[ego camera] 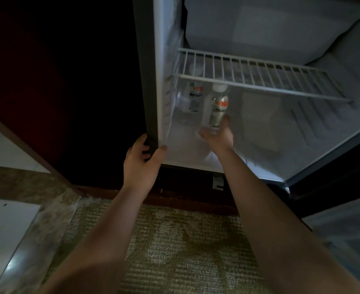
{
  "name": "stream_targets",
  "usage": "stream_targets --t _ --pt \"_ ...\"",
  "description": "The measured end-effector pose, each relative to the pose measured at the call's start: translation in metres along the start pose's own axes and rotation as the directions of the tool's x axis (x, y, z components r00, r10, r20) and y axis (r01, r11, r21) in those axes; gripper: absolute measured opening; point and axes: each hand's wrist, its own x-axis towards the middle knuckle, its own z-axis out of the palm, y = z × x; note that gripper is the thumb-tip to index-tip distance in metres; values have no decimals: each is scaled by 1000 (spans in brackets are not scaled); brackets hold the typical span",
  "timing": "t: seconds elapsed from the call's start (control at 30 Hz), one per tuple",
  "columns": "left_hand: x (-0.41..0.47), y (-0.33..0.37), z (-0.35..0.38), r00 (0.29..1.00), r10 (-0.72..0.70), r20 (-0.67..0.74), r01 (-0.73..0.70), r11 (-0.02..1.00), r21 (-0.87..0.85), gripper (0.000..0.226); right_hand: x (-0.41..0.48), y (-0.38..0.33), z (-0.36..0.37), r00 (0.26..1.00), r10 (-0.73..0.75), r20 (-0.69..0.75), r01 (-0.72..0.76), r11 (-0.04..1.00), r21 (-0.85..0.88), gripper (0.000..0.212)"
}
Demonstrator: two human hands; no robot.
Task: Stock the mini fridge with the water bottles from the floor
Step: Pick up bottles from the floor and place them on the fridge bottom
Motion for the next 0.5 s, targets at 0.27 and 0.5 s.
stream_targets --t 0.27,0.5 --pt "-3 3 1 998 -42 37 44 997 -65 67 -10 6 -16 995 95 -43 -93 994 56 74" --pt "-4 4 5 997 -57 44 61 994 -85 69 -37 6 5 978 144 -151 -114 975 189 74"
